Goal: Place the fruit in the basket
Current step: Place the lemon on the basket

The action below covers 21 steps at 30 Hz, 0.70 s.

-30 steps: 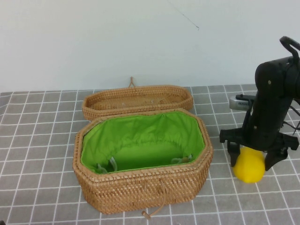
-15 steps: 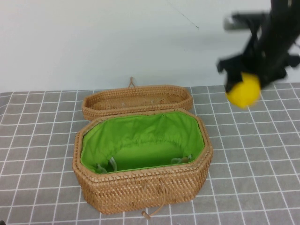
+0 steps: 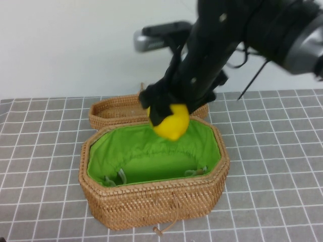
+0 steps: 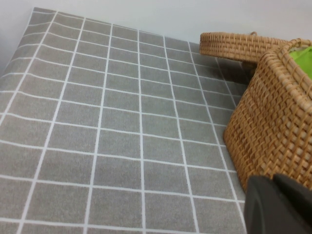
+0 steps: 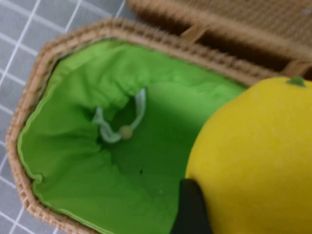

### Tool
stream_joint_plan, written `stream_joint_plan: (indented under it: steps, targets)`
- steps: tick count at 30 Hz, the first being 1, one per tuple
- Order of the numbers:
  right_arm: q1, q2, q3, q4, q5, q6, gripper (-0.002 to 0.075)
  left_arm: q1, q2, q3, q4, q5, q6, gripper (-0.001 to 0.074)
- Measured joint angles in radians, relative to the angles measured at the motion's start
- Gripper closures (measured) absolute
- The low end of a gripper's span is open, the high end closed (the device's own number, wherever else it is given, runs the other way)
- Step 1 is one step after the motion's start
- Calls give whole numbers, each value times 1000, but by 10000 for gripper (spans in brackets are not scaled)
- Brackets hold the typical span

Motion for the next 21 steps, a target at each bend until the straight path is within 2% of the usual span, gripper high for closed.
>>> stream_joint_plan:
  steps: [5,12,21]
  targets:
    - [15,65,0,0,0,0,217,0,0,0,0,0,0,734]
    - [15,108,2,-2,0,16,132,0,0,0,0,0,0,734]
    - [15,108,2,-6,0,17,115,0,0,0,0,0,0,734]
